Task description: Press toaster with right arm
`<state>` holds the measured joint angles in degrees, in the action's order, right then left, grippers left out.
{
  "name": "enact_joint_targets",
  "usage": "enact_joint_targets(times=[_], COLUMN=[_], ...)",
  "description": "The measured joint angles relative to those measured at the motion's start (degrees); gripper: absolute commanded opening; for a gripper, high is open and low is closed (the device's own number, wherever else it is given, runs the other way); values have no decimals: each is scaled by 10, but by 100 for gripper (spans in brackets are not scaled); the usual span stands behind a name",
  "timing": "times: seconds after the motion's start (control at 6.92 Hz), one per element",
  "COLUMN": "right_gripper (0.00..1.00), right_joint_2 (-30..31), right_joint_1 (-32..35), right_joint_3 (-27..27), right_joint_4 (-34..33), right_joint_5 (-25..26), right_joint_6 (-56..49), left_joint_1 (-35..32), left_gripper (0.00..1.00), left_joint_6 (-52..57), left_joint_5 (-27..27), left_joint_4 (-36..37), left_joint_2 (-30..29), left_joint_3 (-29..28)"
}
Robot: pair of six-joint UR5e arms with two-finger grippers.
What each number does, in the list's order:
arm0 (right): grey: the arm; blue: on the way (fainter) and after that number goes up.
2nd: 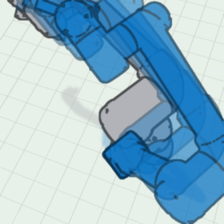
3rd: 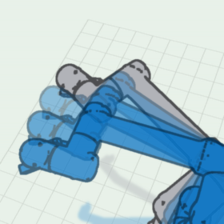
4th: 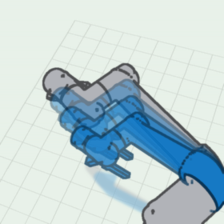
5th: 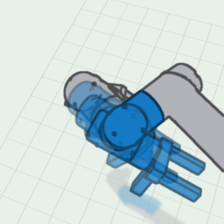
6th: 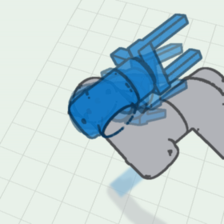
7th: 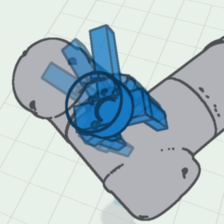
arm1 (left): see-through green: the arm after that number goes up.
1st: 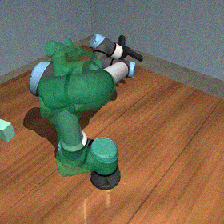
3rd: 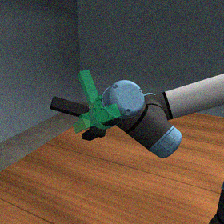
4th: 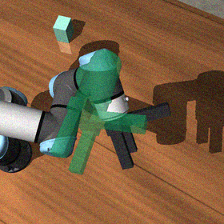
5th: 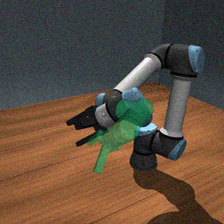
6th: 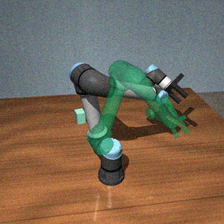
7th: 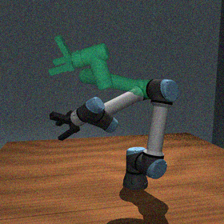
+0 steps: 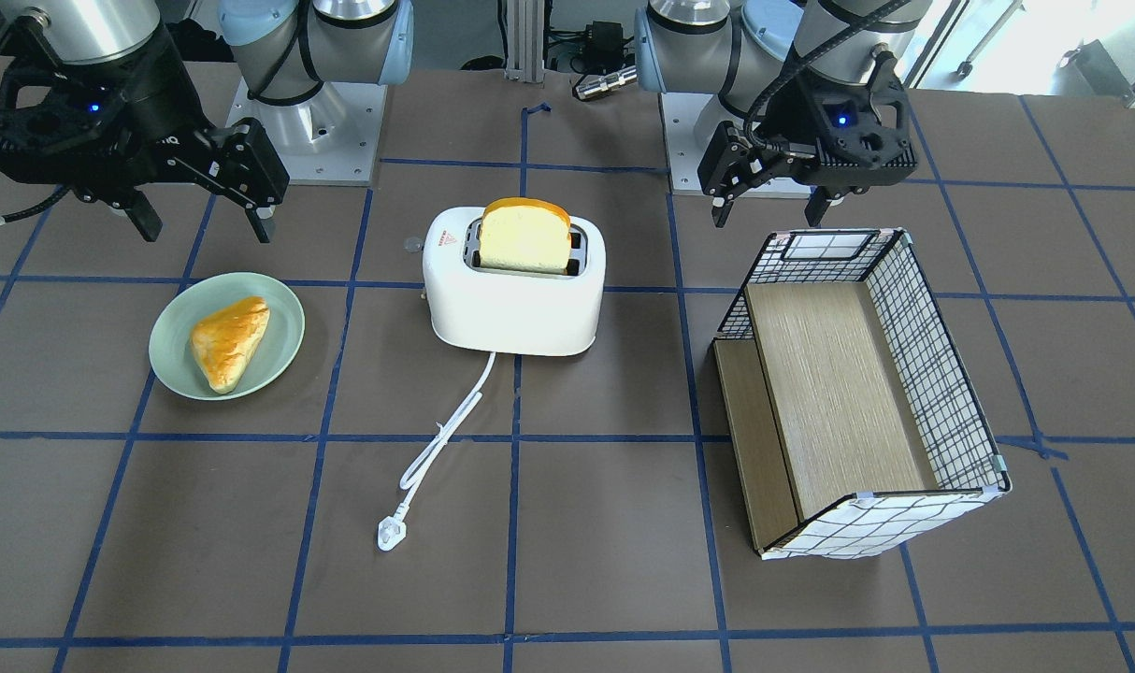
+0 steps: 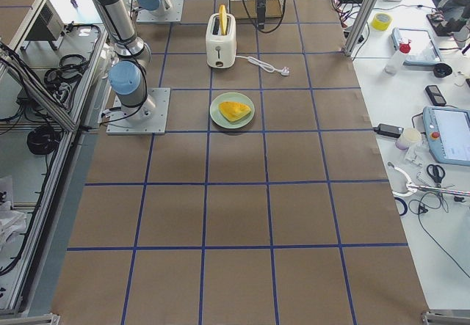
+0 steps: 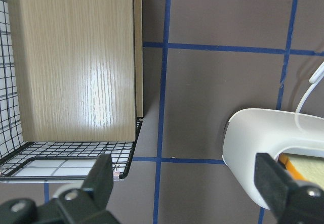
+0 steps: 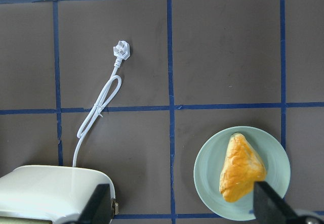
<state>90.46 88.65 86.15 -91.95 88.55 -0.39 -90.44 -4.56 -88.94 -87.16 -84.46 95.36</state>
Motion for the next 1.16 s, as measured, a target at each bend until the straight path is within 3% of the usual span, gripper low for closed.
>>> enact_joint_targets(times=[0.29,0.43,0.58,0.72,0.87,1.16], right_gripper=[97,80,43,18,0,0], right_joint_2=[4,12,26,50,80,127], right_joint_1=[0,2,4,6,7,7], right_joint_3=[5,18,43,85,138,219], right_joint_4=[4,4,5,8,10,10], right_joint_5=[-2,-8,-22,-36,-42,-45], right_joint_6=[3,19,44,57,61,64], left_joint_1=[0,0,0,0,0,0], left_gripper=[100,100,100,100,100,100], left_joint_6=[0,0,0,0,0,0], left_joint_5=[0,1,0,0,0,0], left_joint_4=[0,0,0,0,0,0], left_joint_2=[0,0,0,0,0,0], left_joint_3=[0,0,0,0,0,0])
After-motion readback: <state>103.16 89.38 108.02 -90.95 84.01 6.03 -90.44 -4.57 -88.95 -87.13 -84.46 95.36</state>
